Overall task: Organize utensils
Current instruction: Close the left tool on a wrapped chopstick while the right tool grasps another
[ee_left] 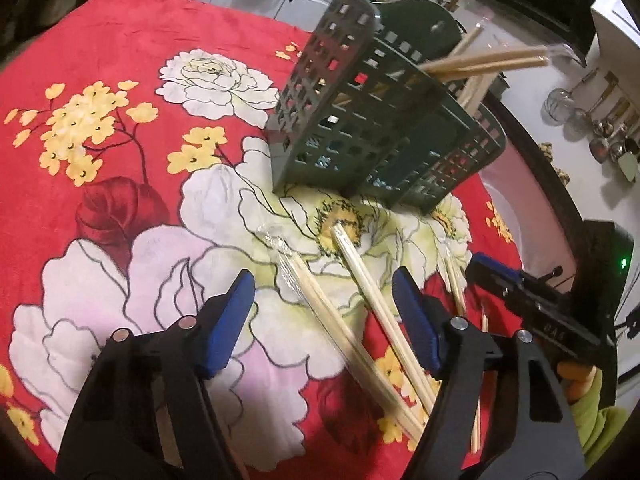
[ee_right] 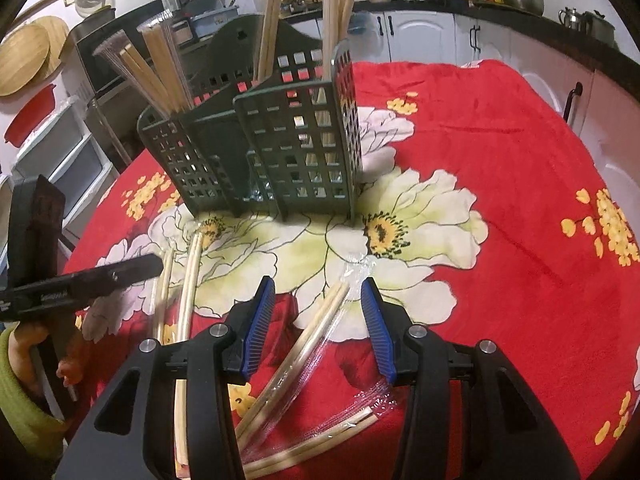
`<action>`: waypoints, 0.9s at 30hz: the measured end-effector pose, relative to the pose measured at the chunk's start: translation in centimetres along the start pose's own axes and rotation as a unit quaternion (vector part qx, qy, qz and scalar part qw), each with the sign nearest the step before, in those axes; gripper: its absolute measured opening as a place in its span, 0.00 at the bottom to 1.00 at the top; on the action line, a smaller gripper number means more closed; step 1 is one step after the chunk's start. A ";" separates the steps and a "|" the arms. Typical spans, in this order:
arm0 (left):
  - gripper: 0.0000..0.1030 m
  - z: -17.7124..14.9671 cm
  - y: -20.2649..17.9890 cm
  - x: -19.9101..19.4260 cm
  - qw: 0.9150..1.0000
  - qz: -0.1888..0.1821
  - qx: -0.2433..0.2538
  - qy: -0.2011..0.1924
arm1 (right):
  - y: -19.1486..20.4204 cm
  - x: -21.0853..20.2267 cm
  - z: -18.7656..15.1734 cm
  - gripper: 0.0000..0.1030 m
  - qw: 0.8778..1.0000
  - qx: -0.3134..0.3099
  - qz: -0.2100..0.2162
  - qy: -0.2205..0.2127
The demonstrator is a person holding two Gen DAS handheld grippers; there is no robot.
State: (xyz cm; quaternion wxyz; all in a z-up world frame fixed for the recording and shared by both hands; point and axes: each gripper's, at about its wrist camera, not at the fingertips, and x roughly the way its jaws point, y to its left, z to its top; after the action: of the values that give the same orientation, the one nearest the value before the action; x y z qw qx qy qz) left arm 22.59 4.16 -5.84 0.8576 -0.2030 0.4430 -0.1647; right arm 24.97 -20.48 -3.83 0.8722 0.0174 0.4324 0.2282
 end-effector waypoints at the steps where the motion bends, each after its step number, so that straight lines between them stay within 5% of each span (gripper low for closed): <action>1: 0.58 0.2 0.1 0.2 1.000 -0.001 -0.004 0.000 | 0.0 0.2 0.0 0.42 1.000 0.001 -0.001 0.004; 12: 0.23 1.2 1.8 1.1 1.000 0.009 -0.016 -0.009 | -0.9 2.6 0.7 0.42 0.998 0.031 -0.016 0.045; 18: 0.12 1.4 2.8 1.1 0.999 0.005 -0.030 -0.010 | -1.4 3.4 1.2 0.41 0.997 0.053 -0.015 0.053; 27: 0.04 1.5 3.9 0.7 0.999 -0.005 -0.038 -0.014 | -1.5 4.6 2.0 0.10 0.997 0.054 -0.045 0.042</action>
State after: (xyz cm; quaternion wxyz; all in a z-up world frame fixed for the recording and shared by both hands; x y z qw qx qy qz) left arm 24.60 7.49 -7.46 0.8547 -0.2397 0.4356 -0.1495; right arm 29.47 -19.59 -6.37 0.8605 0.0355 0.4806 0.1655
